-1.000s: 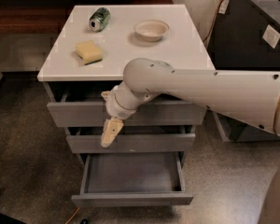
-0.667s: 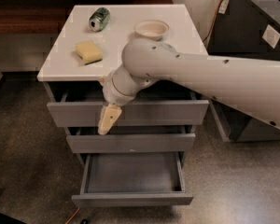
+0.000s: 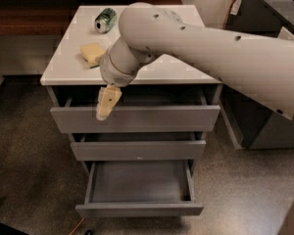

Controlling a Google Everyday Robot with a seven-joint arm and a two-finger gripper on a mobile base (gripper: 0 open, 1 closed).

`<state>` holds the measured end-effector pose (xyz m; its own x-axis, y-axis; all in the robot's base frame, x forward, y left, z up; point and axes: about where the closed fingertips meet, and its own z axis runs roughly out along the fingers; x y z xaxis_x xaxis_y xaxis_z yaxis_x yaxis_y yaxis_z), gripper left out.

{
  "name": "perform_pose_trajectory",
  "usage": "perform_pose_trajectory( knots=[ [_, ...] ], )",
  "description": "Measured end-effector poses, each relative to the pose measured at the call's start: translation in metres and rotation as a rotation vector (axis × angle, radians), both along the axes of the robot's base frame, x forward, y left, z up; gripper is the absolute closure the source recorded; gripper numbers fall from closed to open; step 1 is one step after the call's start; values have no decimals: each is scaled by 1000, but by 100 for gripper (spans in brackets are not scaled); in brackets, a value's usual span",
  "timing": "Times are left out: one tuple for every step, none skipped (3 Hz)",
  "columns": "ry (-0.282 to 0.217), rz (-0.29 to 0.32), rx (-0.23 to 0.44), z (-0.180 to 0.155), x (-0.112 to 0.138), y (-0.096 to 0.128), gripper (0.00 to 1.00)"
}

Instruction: Place sponge into bottom drawer

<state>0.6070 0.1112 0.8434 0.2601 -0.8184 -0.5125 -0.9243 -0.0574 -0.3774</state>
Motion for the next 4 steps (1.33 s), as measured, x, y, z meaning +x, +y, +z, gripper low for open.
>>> perform_pose_trajectory(
  knots=[
    [4, -20, 28, 17, 29, 2, 0],
    [18, -38, 60, 22, 51, 3, 0],
    [35, -56, 100, 21, 72, 4, 0],
    [58, -67, 134, 18, 92, 9, 0]
  ],
)
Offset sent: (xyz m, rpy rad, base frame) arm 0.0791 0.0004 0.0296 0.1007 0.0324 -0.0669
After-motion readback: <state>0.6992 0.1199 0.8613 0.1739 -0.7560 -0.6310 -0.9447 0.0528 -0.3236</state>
